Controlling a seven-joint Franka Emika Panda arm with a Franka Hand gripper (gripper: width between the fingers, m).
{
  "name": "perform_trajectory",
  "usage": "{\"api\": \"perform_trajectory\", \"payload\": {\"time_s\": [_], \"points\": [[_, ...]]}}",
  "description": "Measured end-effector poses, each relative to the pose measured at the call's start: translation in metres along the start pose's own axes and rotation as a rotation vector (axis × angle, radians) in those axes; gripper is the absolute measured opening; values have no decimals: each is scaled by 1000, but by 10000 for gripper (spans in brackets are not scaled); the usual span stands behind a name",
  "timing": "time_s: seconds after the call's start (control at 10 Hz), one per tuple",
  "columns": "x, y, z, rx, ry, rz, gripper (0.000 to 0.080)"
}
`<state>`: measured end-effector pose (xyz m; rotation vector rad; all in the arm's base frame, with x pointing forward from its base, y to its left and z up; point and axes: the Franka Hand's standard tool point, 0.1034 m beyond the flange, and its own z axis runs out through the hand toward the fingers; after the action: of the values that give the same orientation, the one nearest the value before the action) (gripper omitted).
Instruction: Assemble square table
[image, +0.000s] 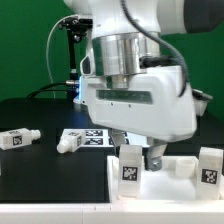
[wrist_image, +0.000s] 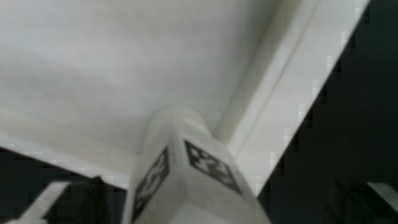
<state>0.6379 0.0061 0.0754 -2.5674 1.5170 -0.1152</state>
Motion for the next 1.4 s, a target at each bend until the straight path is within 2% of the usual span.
{"api": "perform_trajectory", "payload": {"time_s": [0.1, 0.3, 0.4, 0.5, 0.6, 0.7, 0.8, 0.9, 1.0, 1.1, 1.4], "points": [[1, 1, 0, -3, 3, -69, 641], [2, 1, 0, -11, 8, -231, 647], [3, -2, -2, -43, 28, -485, 649], [2, -1, -1, -63, 20, -682, 649], [4, 1, -2, -70, 5, -810, 649], [4, 1, -2, -67, 7, -743, 649], [4, 1, -2, -68, 8, -732, 518], [5, 1, -2, -68, 8, -727, 518], [4, 1, -1, -67, 10, -675, 367], [6, 4, -1, -71, 14, -575, 289], [7, 7, 0, -74, 34, -115, 289]]}}
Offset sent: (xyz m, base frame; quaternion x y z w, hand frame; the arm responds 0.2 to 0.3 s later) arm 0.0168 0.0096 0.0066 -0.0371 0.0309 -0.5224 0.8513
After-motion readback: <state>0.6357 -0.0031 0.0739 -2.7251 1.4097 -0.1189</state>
